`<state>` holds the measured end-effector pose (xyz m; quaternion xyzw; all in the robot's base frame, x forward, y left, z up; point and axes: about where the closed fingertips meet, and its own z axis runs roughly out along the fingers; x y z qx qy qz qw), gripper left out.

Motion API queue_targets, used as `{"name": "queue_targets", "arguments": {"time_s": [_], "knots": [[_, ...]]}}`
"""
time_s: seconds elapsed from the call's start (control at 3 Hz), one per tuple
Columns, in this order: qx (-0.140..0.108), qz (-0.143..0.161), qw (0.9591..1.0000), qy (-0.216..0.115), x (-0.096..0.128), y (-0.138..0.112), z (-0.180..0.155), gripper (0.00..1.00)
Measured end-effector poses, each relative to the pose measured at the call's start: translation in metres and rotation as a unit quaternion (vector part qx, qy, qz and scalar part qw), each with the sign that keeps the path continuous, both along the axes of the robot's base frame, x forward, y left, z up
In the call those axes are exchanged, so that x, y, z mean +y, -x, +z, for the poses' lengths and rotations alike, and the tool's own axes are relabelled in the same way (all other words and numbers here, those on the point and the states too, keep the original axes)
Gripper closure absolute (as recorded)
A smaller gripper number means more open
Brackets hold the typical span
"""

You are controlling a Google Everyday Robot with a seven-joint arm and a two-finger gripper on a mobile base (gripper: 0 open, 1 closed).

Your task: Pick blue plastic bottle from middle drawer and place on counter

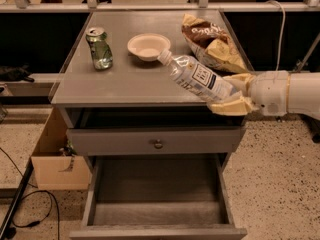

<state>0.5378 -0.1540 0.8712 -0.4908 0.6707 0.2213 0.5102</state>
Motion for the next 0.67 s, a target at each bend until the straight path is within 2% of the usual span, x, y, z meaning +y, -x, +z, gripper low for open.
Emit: {"name": "queue_targets", "arguments": {"time_s": [0.33, 0.67], "knots": [[0.002, -0.036, 0.9988, -0.032, 0.0012, -0.0293, 0.0171, 1.00], [0.003, -0.029, 0.9991, -0.030, 0.0071, -0.0302, 0.0167, 1.00]]}}
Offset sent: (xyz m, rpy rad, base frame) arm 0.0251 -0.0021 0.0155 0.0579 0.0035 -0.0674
